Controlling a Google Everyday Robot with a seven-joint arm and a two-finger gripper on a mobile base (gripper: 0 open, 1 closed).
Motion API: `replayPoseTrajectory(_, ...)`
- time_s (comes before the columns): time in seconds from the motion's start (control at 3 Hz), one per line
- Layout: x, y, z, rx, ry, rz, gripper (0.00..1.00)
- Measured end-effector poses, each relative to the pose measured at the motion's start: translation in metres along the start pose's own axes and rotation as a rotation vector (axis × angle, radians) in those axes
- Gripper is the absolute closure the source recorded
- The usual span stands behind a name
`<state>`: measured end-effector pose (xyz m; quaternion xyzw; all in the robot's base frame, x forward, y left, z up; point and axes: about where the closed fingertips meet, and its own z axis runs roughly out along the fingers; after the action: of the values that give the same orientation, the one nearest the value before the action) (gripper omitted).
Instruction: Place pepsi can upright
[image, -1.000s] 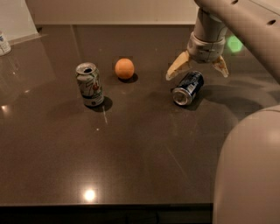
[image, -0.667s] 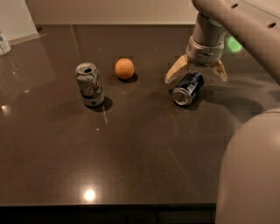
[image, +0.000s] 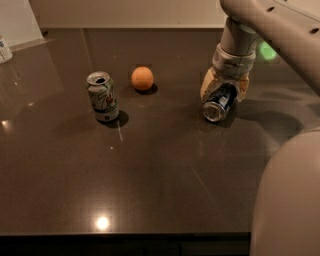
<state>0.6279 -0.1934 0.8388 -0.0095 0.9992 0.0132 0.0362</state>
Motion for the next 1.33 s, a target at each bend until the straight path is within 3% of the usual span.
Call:
replayPoseTrajectory(0.33, 0.001, 0.001, -0.003, -0.011, -0.005, -0.007, 0.65)
replayPoseTrajectory(0.67, -0.004, 0.006, -0.015, -0.046, -0.032, -0.077, 0.88)
replayPoseTrajectory(1.0, -0.014, 0.018, -0.038, -0.112, -0.119, -0.217, 1.00)
replayPoseTrajectory(1.33, -0.027, 0.030, -0.066, -0.183, -0.261, -0.393, 1.00)
